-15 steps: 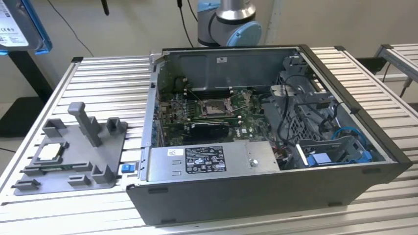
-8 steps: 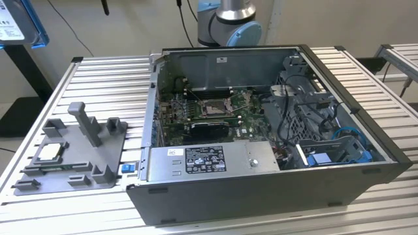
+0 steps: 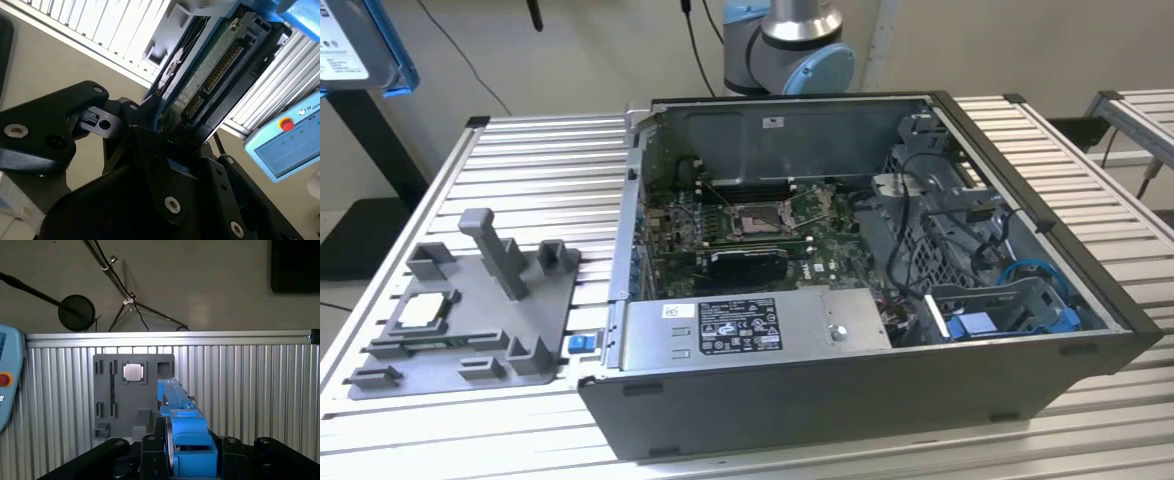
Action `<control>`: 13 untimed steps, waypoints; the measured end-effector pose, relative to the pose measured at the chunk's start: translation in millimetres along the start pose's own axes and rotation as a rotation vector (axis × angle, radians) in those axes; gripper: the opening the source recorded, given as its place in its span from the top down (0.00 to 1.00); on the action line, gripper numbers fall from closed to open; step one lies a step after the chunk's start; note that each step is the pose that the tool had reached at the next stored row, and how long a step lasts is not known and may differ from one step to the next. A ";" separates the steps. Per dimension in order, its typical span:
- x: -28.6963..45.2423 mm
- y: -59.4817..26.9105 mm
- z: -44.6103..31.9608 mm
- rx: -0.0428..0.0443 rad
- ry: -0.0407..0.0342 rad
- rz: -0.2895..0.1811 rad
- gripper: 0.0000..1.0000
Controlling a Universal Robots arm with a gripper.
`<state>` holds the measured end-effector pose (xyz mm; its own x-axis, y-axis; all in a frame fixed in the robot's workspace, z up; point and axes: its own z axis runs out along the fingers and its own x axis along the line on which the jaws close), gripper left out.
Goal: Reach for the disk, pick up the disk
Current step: 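Pick up the disk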
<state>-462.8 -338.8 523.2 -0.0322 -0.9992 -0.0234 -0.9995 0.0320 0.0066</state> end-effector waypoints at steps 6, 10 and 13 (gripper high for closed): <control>-0.1 -3.5 0.0 0.0000 0.0000 0.000 1.00; -0.2 -7.0 -0.1 -0.0001 0.0000 0.000 1.00; -0.3 -10.2 -0.1 0.0000 0.0000 0.000 1.00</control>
<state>-452.5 -338.8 523.2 -0.0320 -0.9992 -0.0234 -0.9995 0.0319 0.0067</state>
